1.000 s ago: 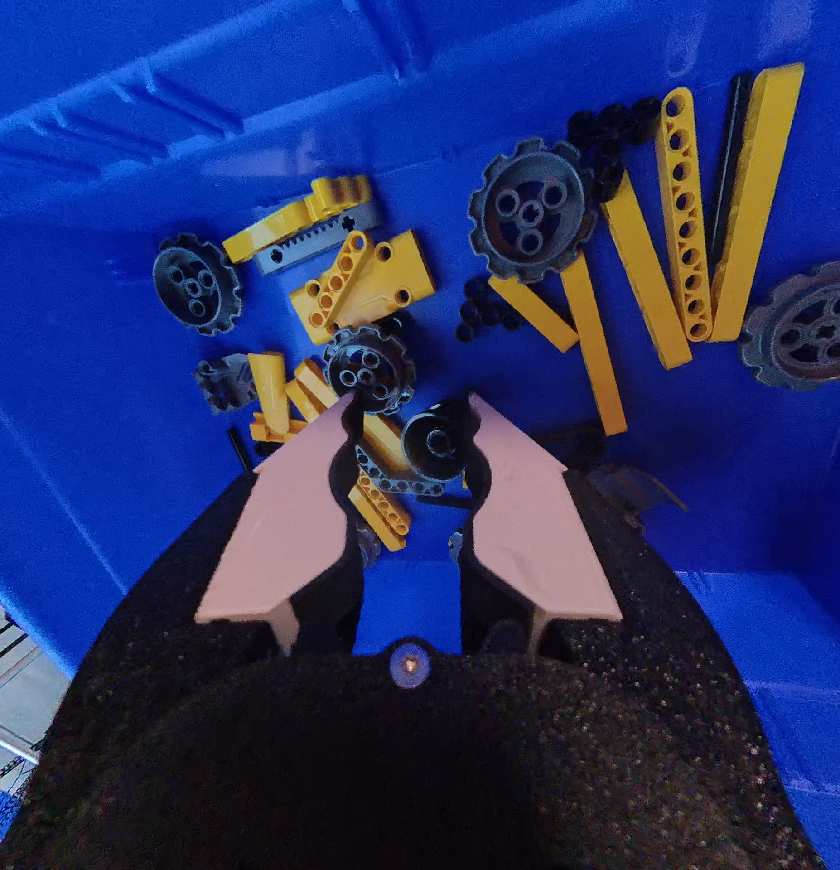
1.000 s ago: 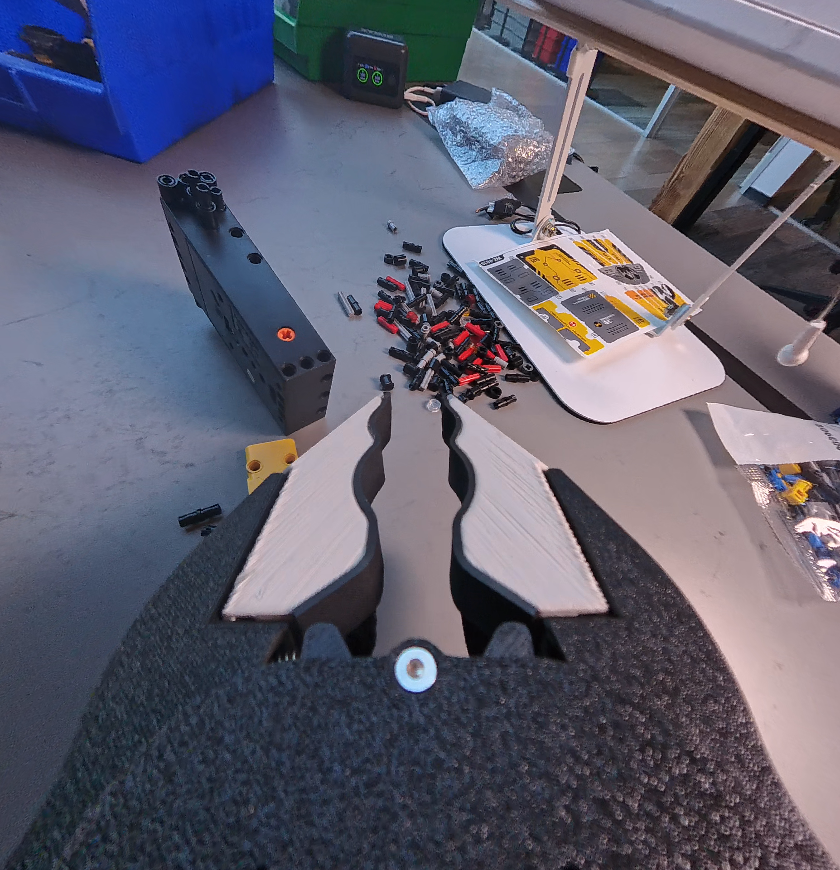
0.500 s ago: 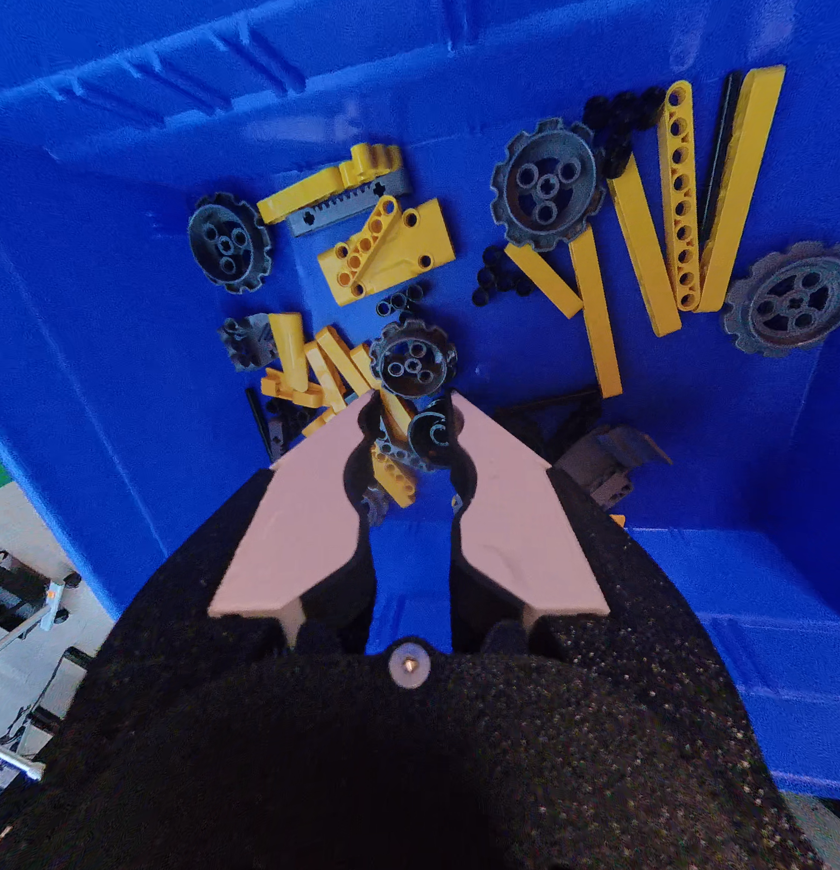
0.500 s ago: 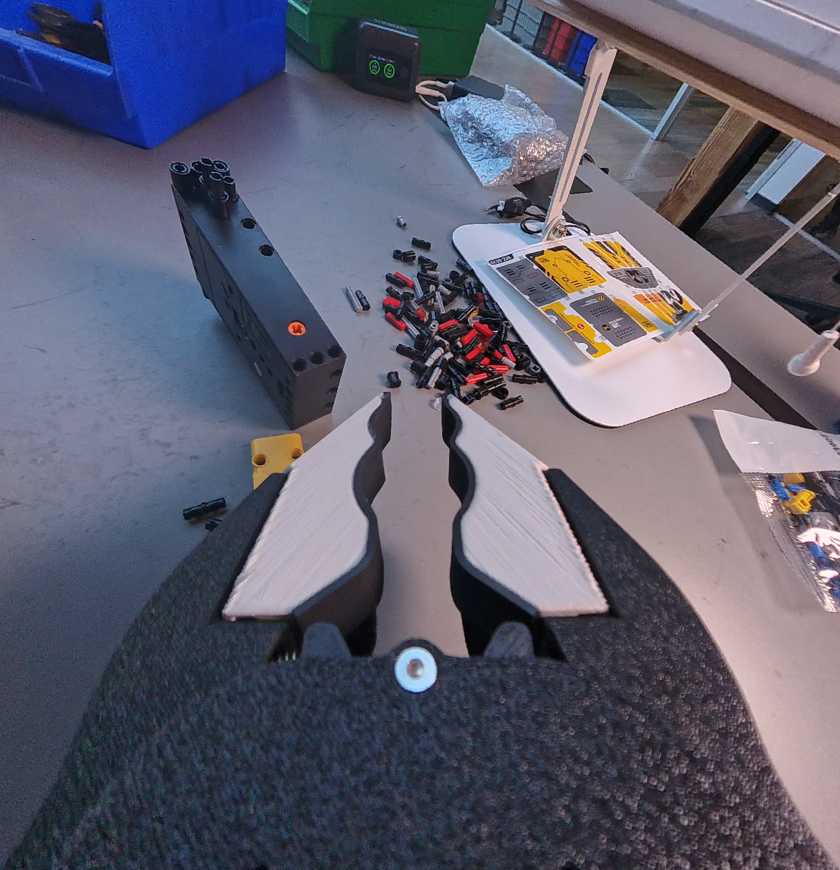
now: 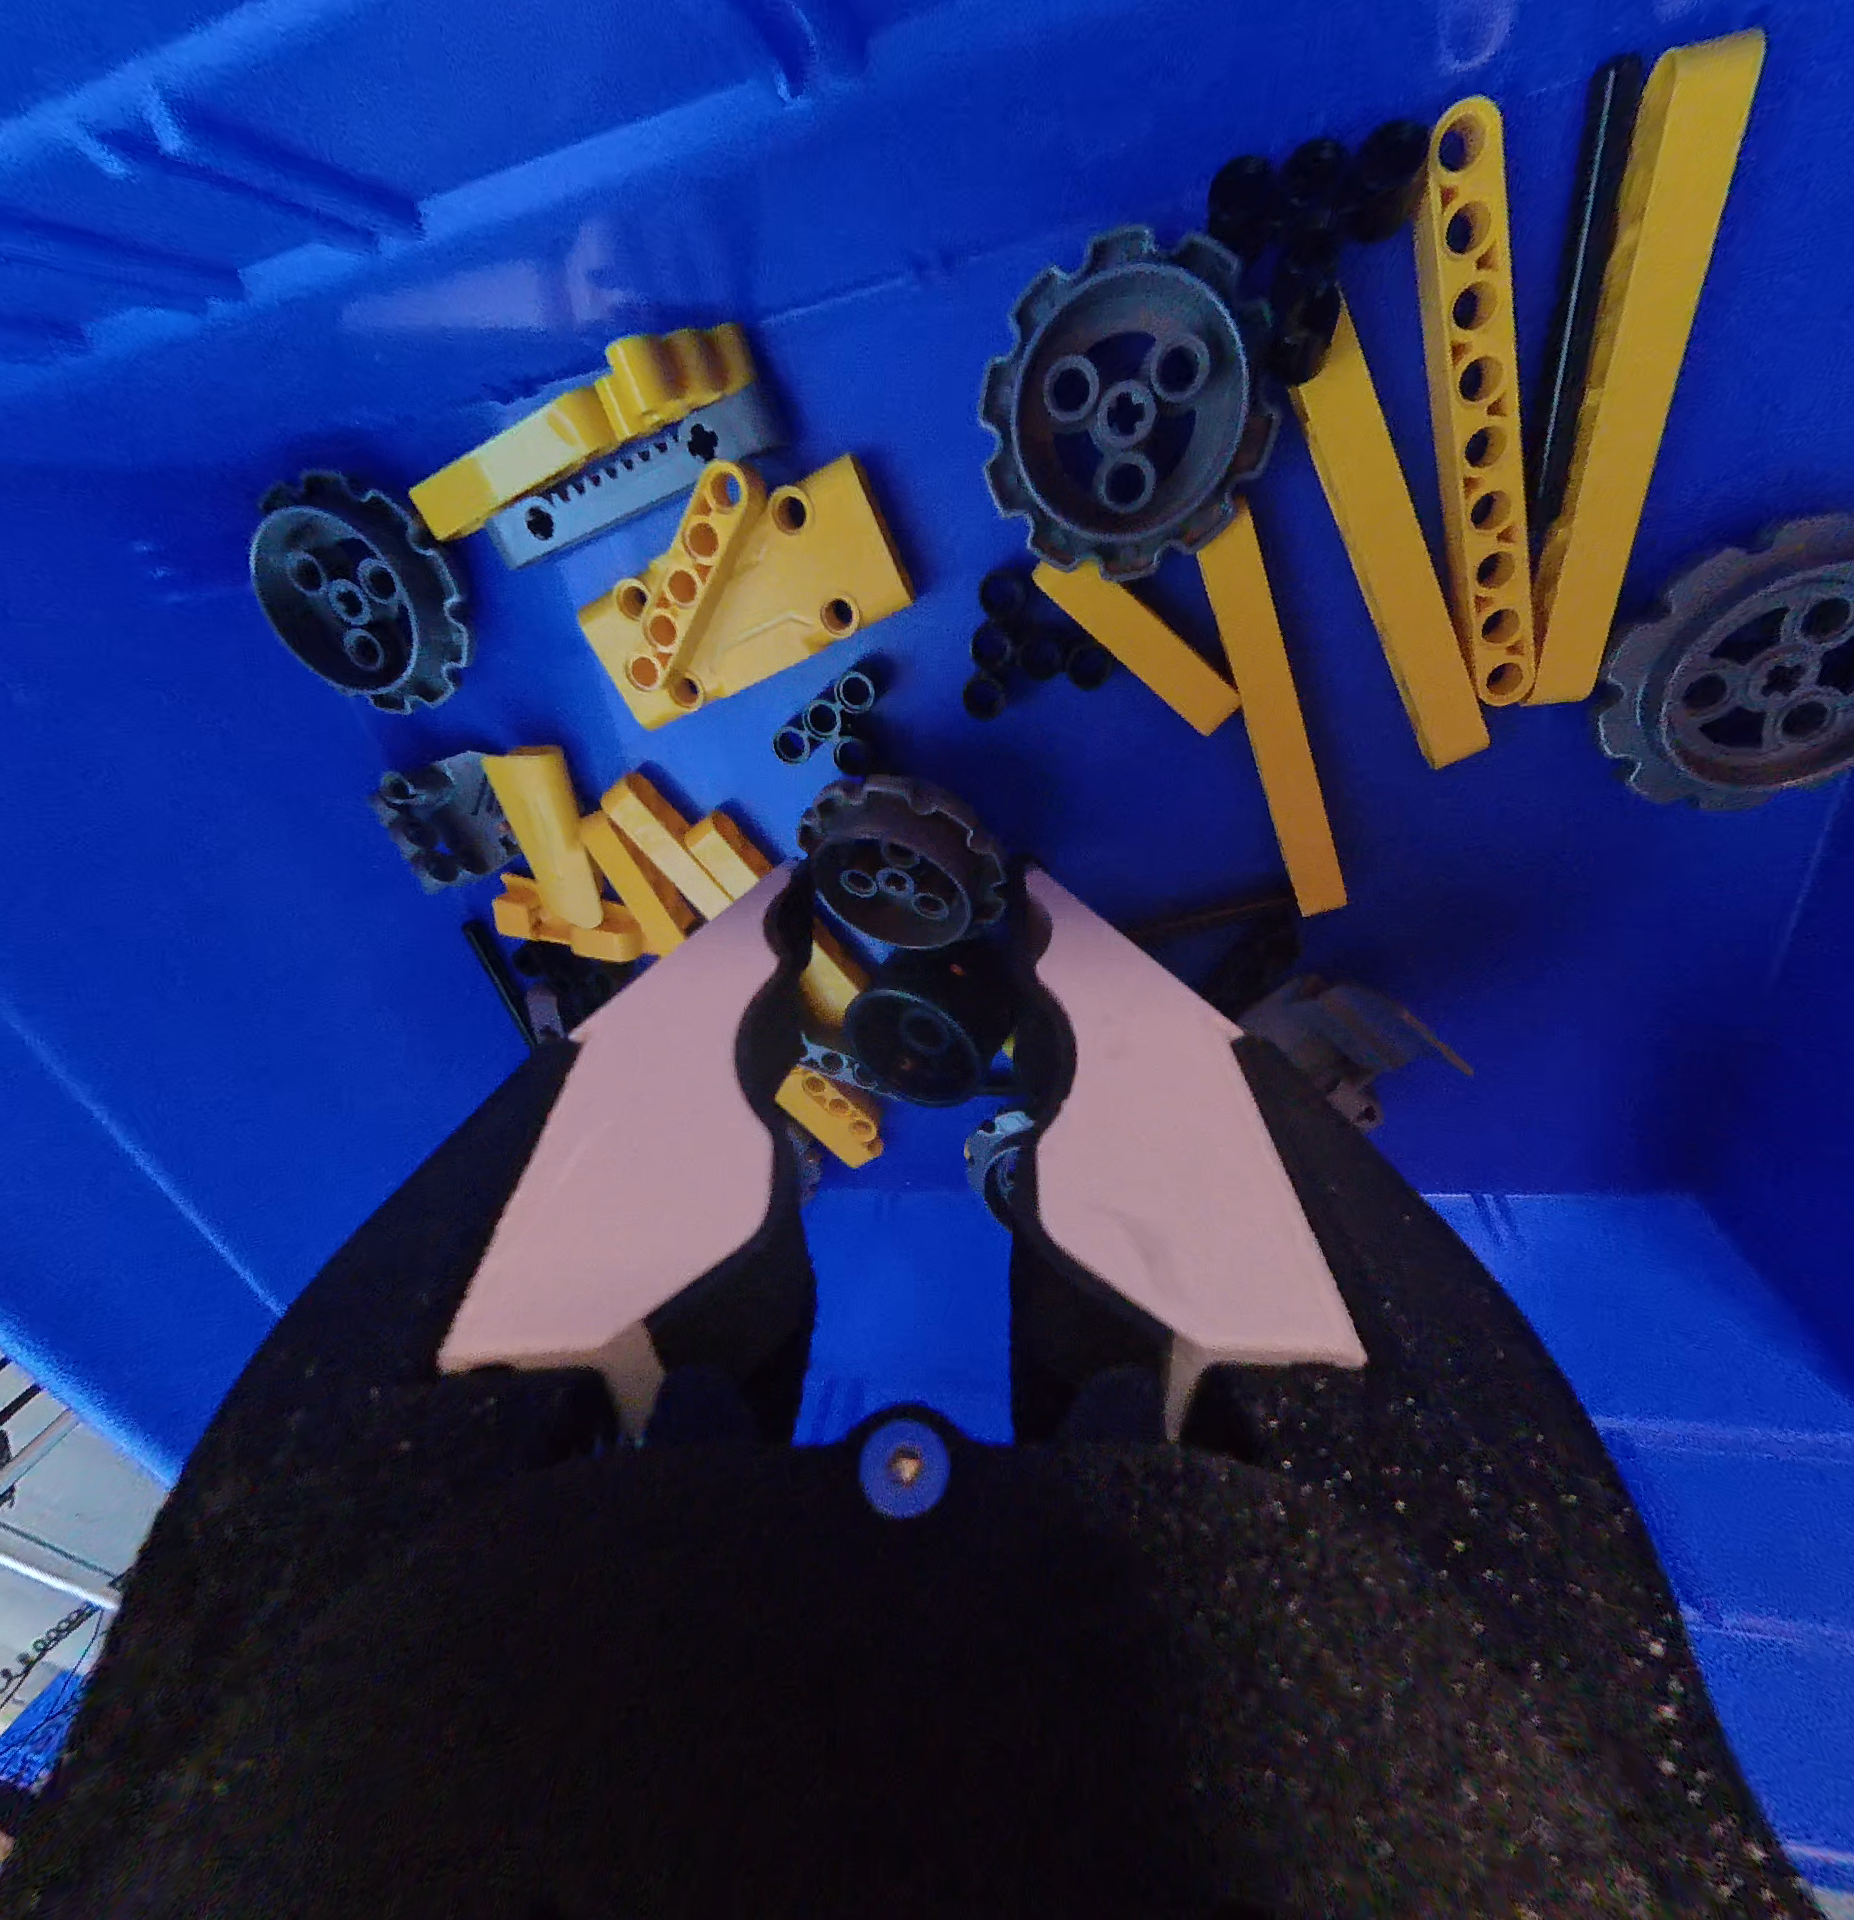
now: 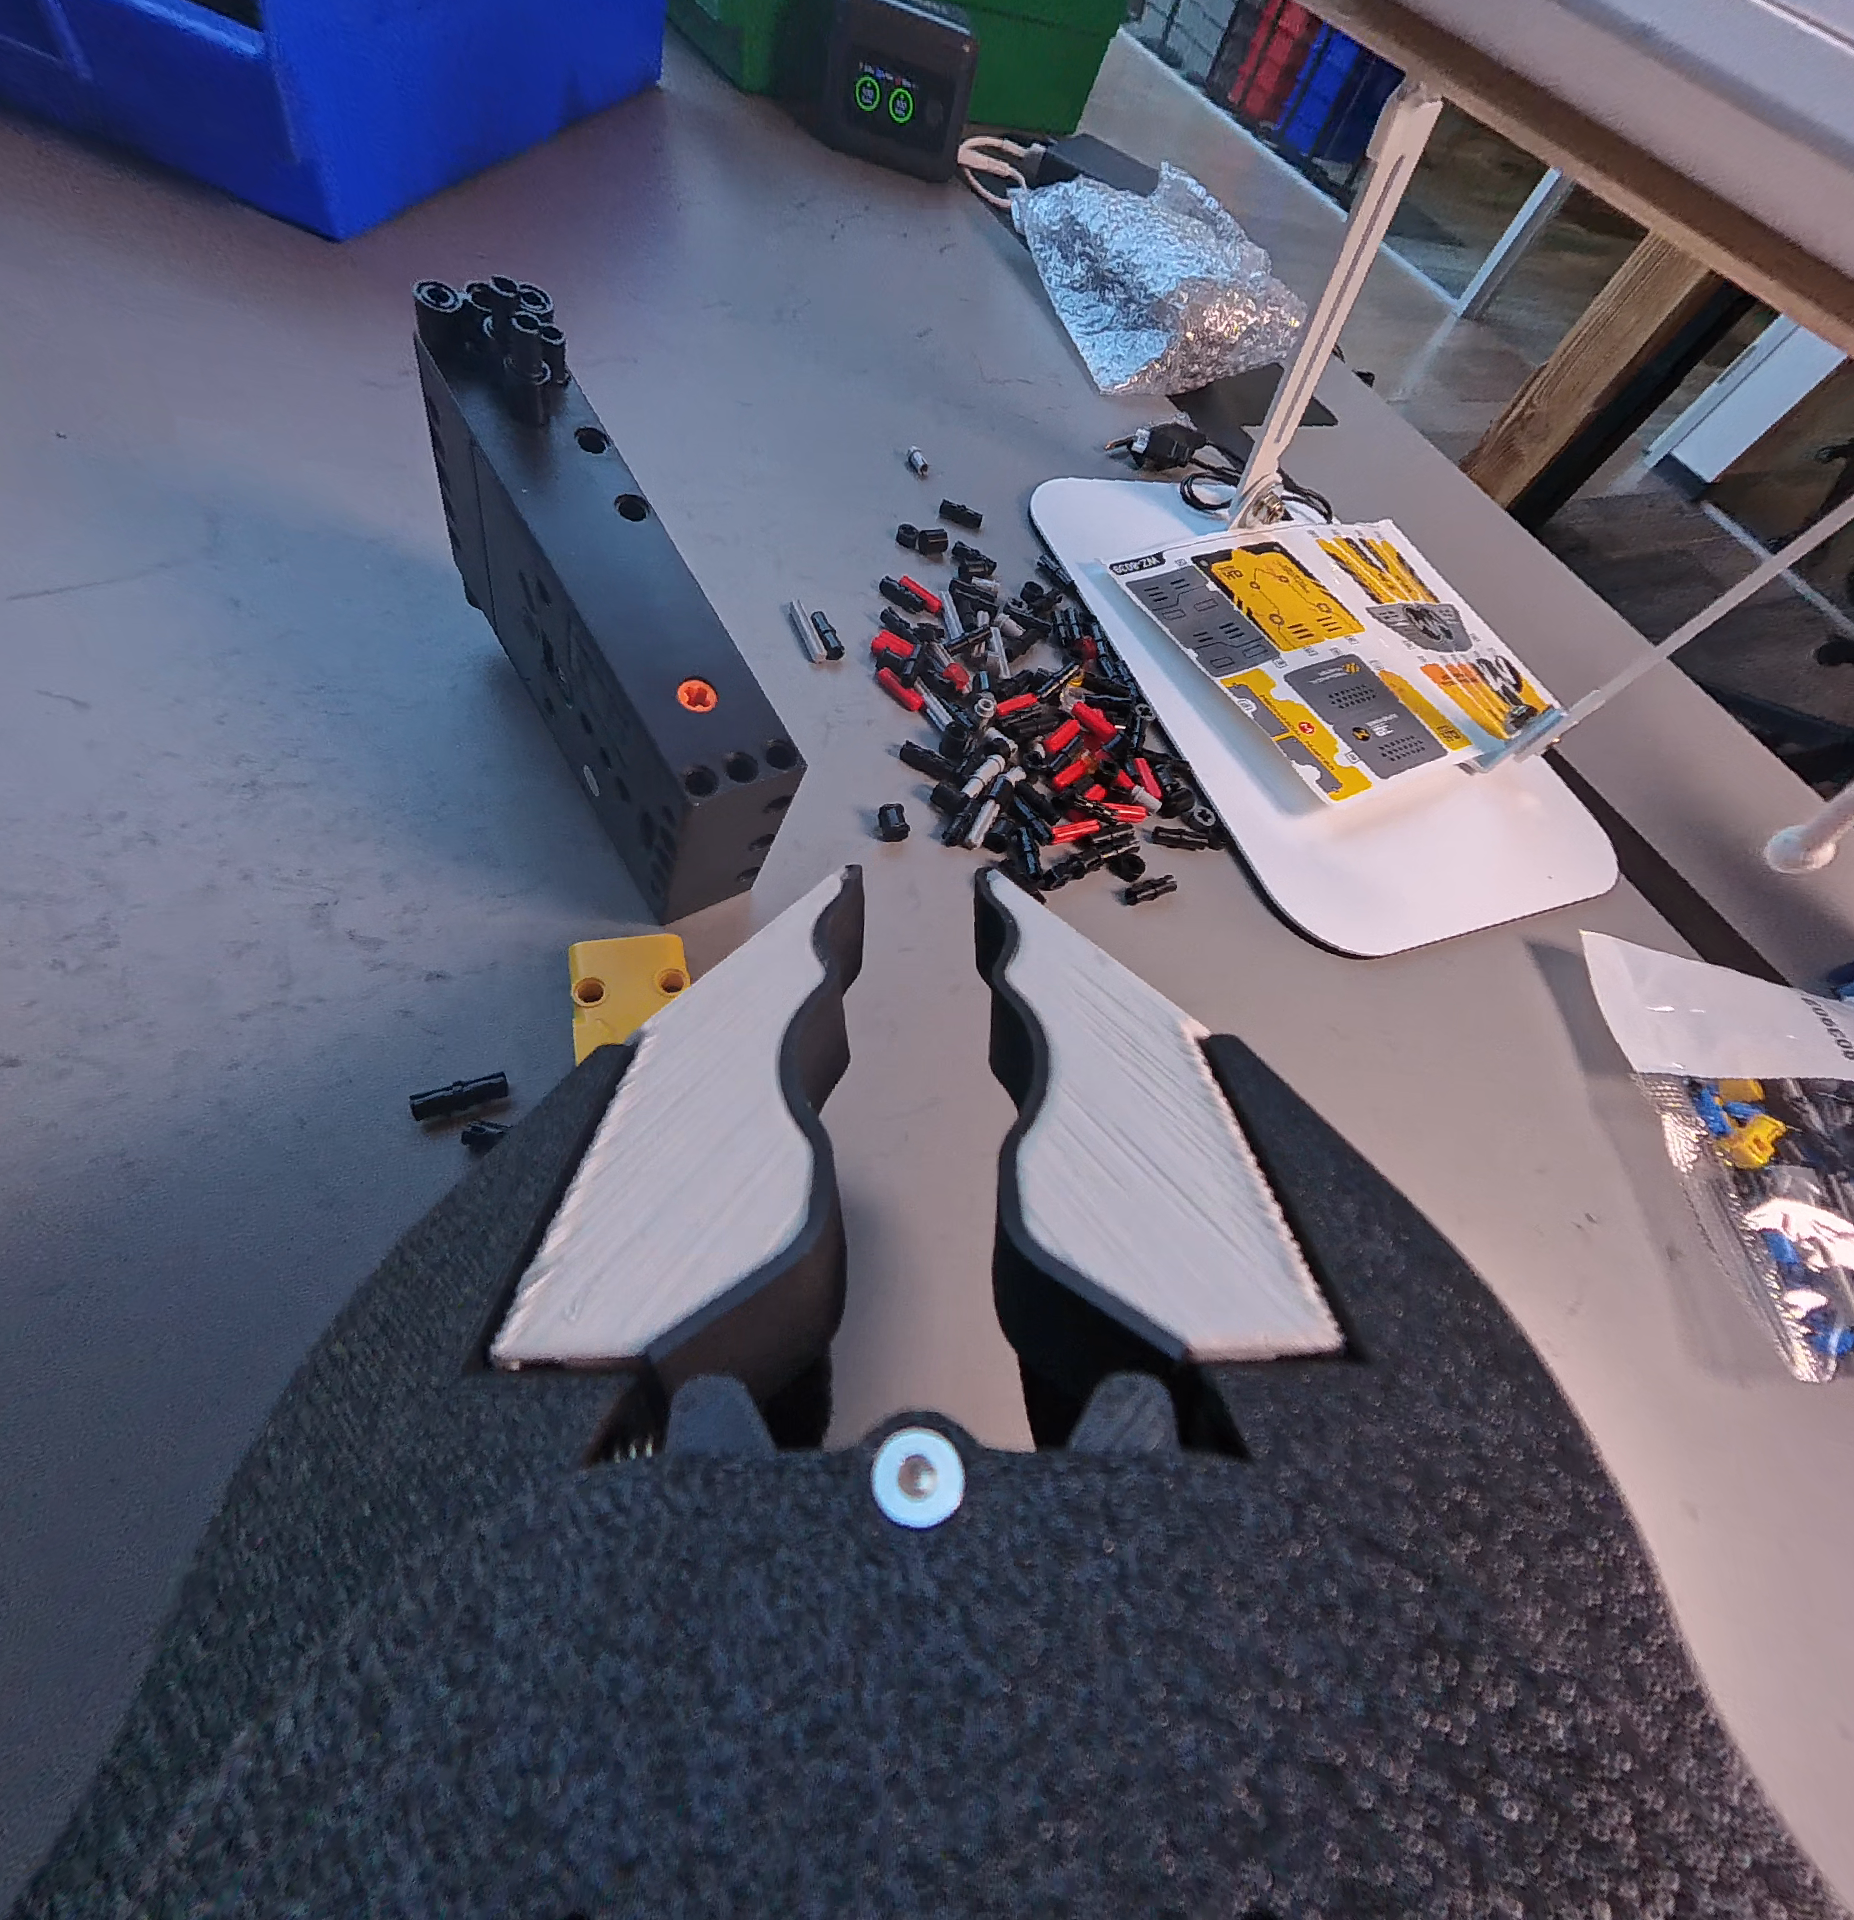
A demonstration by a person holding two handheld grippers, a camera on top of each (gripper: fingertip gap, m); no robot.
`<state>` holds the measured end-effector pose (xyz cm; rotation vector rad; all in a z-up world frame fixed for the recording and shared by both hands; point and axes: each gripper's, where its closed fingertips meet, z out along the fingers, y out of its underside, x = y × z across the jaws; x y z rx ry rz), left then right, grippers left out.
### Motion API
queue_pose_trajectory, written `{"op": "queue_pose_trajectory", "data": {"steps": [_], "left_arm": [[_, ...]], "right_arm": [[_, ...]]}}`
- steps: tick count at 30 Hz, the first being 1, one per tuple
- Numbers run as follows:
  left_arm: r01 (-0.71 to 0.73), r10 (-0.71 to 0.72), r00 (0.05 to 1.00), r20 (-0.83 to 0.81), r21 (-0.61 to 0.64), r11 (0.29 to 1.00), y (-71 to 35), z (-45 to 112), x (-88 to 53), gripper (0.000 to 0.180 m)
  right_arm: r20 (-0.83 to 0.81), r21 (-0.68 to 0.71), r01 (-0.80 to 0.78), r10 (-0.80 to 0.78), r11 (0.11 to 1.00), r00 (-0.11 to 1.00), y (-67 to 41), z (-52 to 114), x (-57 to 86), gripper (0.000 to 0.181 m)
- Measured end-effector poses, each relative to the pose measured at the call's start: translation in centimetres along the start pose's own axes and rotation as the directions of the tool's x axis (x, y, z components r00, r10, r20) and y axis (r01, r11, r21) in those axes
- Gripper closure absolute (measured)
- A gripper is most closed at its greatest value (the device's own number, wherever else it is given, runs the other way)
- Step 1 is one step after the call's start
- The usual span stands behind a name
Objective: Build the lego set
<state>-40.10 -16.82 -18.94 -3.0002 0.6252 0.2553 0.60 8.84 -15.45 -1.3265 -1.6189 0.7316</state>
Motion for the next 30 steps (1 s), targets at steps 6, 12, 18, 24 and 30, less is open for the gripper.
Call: {"op": "queue_pose_trajectory", "data": {"steps": [6, 12, 18, 24, 30], "left_arm": [[0.027, -0.030, 0.998, 0.048, 0.050, 0.998, 0.3, -1.5, -0.4, 0.137], [0.093, -0.184, 0.960, 0.213, 0.374, 0.923, -2.5, -6.2, -2.1, 0.137], [0.106, -0.466, 0.862, 0.201, 0.826, 0.553, -6.7, -15.6, 0.1, 0.136], [0.111, -0.602, 0.798, 0.033, 0.973, 0.202, -10.1, -19.8, 4.2, 0.133], [0.119, -0.571, 0.807, -0.151, 0.988, -0.093, -14.6, -20.4, 7.5, 0.133]], "right_arm": [[-0.002, -0.006, 0.026, -0.026, 1.000, 1.000, 0.1, 0.0, -0.3, 0.162], [-0.050, 0.056, -0.033, 0.036, 0.998, 0.998, -0.6, -0.7, 0.9, 0.162], [-0.101, 0.097, -0.073, 0.083, 0.993, 0.991, -1.0, -1.3, 2.1, 0.159], [-0.131, 0.085, -0.048, 0.059, 0.995, 0.990, -0.9, -1.2, 2.1, 0.153], [-0.179, 0.119, -0.066, 0.087, 0.991, 0.980, -1.2, -1.7, 2.9, 0.143]]}}
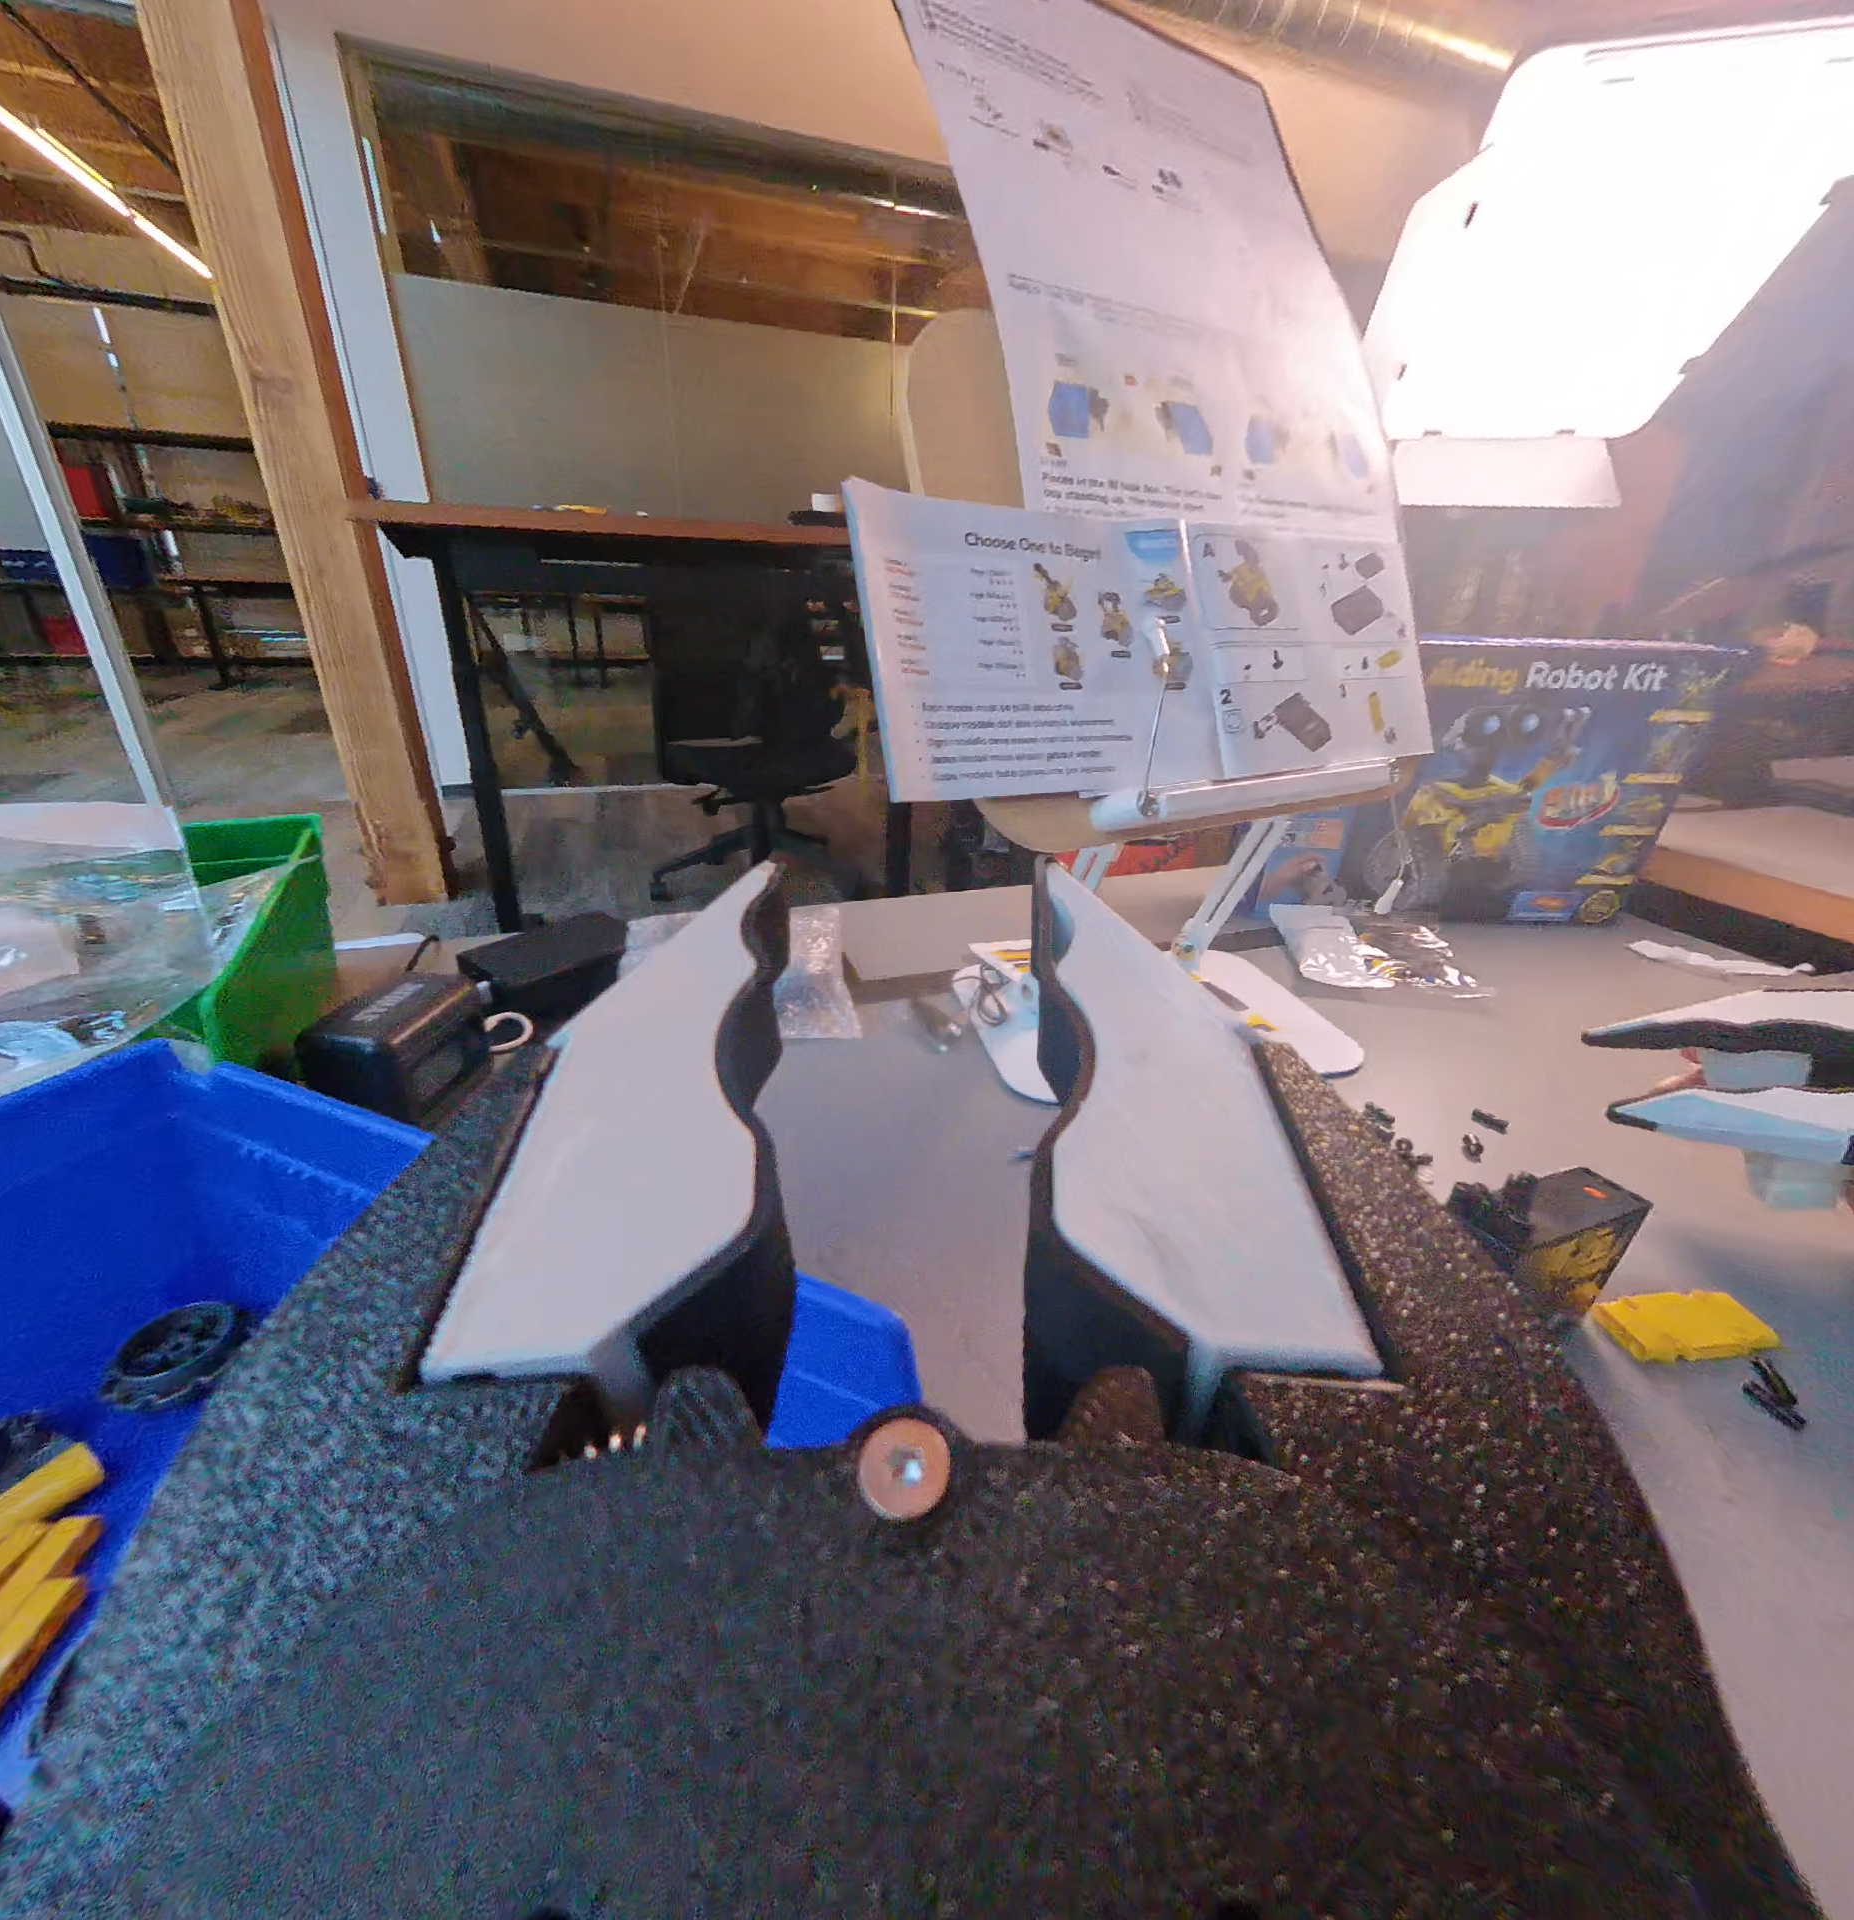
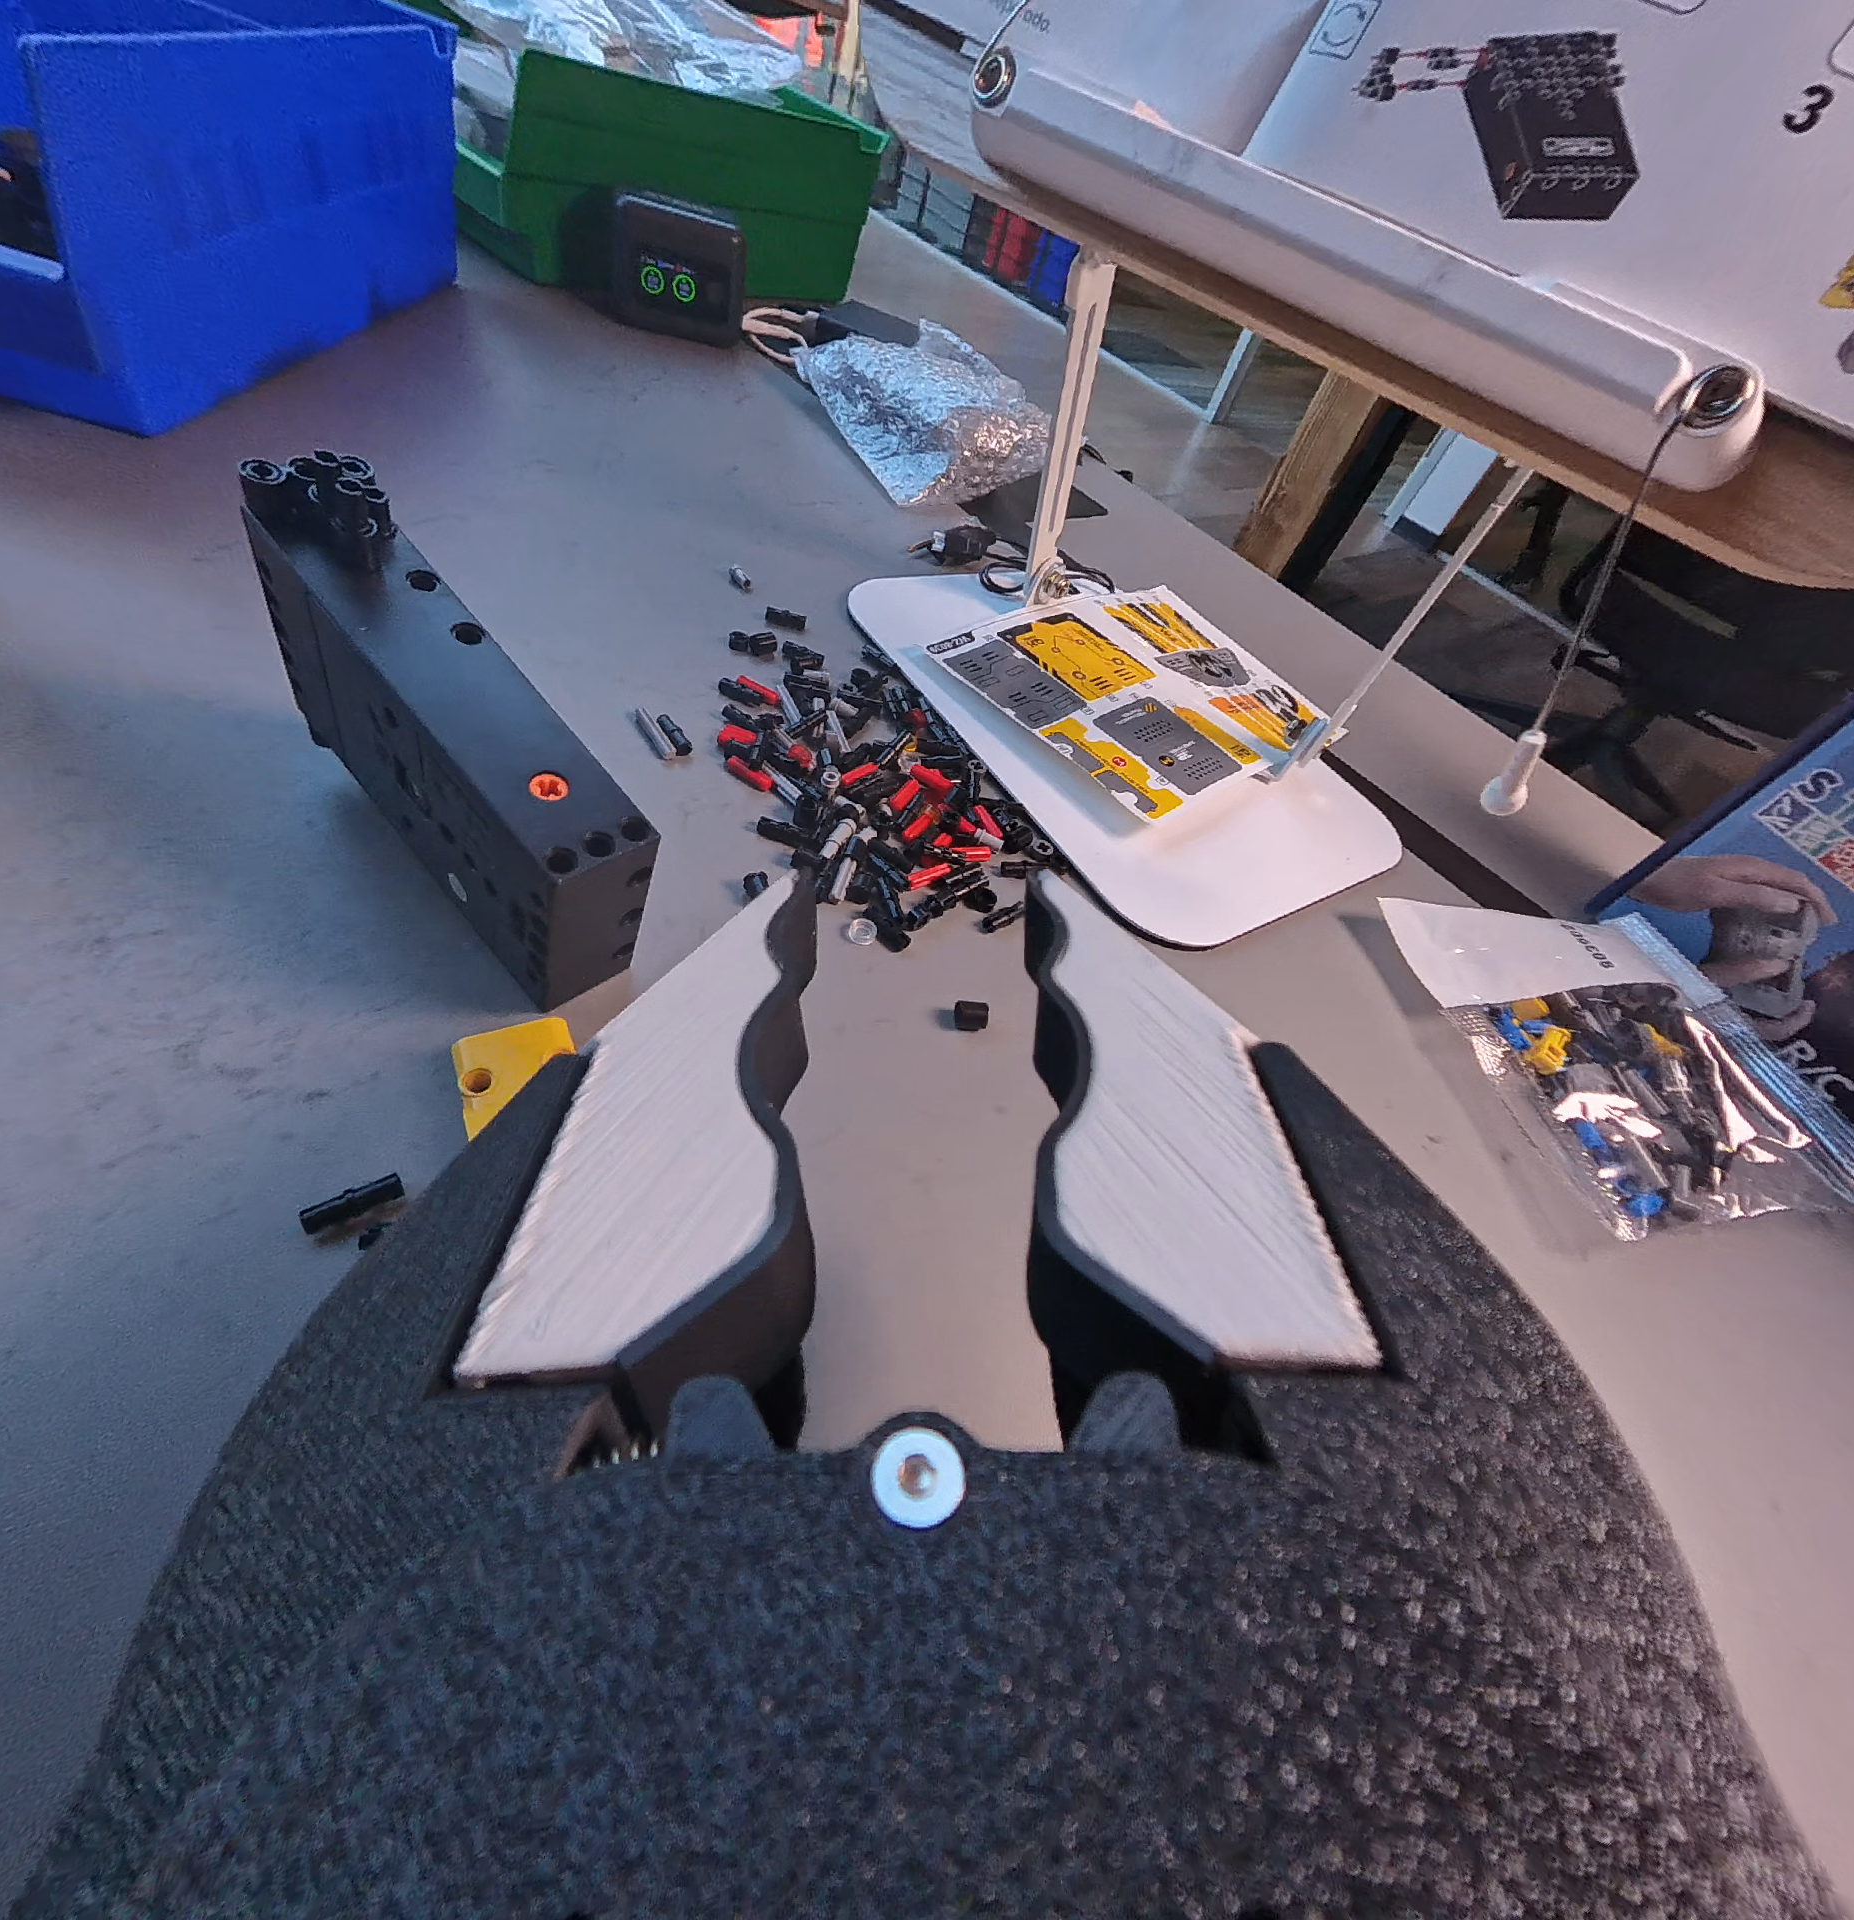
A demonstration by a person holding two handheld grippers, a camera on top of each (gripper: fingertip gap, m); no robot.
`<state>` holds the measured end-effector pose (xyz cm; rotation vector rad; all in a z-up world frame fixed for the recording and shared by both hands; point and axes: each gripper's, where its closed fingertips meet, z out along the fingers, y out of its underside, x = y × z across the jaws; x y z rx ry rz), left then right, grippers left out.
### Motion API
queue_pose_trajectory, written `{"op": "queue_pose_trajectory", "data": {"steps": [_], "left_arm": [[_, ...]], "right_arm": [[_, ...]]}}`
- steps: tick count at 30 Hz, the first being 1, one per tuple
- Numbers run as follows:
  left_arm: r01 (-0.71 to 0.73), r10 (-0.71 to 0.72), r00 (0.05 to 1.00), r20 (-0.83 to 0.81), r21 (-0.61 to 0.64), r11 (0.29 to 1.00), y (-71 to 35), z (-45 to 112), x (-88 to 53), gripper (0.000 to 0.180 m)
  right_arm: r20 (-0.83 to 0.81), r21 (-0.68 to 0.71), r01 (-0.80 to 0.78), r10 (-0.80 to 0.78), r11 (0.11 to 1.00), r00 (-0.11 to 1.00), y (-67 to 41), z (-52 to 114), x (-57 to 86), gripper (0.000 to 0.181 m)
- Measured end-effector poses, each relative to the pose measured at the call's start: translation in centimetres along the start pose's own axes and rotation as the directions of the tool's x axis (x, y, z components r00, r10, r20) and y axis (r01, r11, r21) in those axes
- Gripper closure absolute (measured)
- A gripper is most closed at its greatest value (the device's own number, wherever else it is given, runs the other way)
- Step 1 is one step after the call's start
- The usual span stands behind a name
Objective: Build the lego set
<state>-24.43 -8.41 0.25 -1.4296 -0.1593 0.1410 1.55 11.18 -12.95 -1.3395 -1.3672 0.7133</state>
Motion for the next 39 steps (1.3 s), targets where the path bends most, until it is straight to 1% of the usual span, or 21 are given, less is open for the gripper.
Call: {"op": "queue_pose_trajectory", "data": {"steps": [2, 8, 9, 11, 13, 15, 20, 25, 27, 30, 32, 35, 36, 38, 39], "left_arm": [[0.017, -0.015, 0.998, -0.055, 0.023, 1.000, 0.6, 0.7, 2.4, 0.135], [-0.099, 0.088, 0.975, -0.202, -0.043, 0.994, 3.1, 2.1, 8.3, 0.134], [-0.099, 0.085, 0.972, -0.217, -0.053, 0.994, 3.6, 2.3, 8.7, 0.135], [-0.053, 0.030, 0.970, -0.242, -0.089, 0.995, 4.6, 2.6, 9.3, 0.135], [0.014, -0.037, 0.973, -0.229, -0.102, 0.995, 5.0, 2.6, 9.5, 0.136], [0.055, -0.075, 0.977, -0.198, -0.105, 0.993, 5.3, 2.3, 9.5, 0.136], [0.032, -0.042, 0.995, -0.085, -0.113, 0.993, 7.0, 0.7, 9.2, 0.134], [0.047, -0.050, 0.998, -0.033, -0.091, 0.995, 7.0, -0.4, 8.9, 0.127], [0.025, -0.027, 0.999, -0.030, -0.073, 0.997, 7.0, -0.4, 8.9, 0.127], [0.031, -0.035, 0.998, -0.060, -0.061, 0.998, 7.2, -0.2, 9.2, 0.131], [0.073, -0.076, 0.992, -0.098, -0.029, 0.997, 6.9, -0.2, 9.5, 0.136], [0.143, -0.144, 0.983, -0.111, -0.014, 0.990, 6.5, -0.3, 9.2, 0.147], [0.159, -0.160, 0.980, -0.116, -0.014, 0.987, 6.5, -0.3, 9.1, 0.149], [0.175, -0.177, 0.976, -0.126, -0.022, 0.984, 6.7, -0.3, 9.0, 0.152], [0.182, -0.184, 0.973, -0.137, -0.027, 0.983, 6.7, -0.2, 9.1, 0.153]], "right_arm": [[-0.010, 0.009, -0.012, 0.012, 1.000, 1.000, -0.1, -0.1, 0.3, 0.141], [0.008, 0.015, -0.006, 0.006, 1.000, 1.000, -0.2, -0.1, 0.0, 0.141], [0.013, 0.013, 0.000, 0.000, 1.000, 1.000, -0.2, -0.1, -0.1, 0.141], [0.020, 0.009, 0.013, -0.013, 1.000, 1.000, -0.1, 0.0, -0.3, 0.141], [0.015, 0.008, 0.019, -0.019, 1.000, 1.000, -0.1, 0.0, -0.3, 0.141], [0.011, 0.013, 0.020, -0.020, 1.000, 1.000, -0.2, -0.1, -0.3, 0.142], [-0.001, 0.023, 0.000, 0.000, 1.000, 1.000, -0.3, -0.1, 0.1, 0.142], [-0.029, 0.041, -0.036, 0.037, 0.999, 0.999, -0.5, -0.1, 1.0, 0.140], [-0.034, 0.063, -0.063, 0.065, 0.996, 0.997, -0.8, -0.2, 1.3, 0.139], [-0.024, 0.104, -0.115, 0.118, 0.988, 0.993, -1.4, -0.5, 1.6, 0.139], [-0.028, 0.121, -0.132, 0.136, 0.984, 0.990, -1.5, -0.7, 1.9, 0.140], [-0.043, 0.150, -0.137, 0.144, 0.979, 0.989, -1.8, -0.9, 2.3, 0.141], [-0.061, 0.159, -0.135, 0.146, 0.978, 0.987, -1.9, -1.0, 2.6, 0.140], [-0.105, 0.183, -0.137, 0.158, 0.974, 0.982, -2.1, -1.3, 3.3, 0.129], [-0.107, 0.190, -0.145, 0.168, 0.971, 0.980, -2.2, -1.3, 3.4, 0.127]]}}
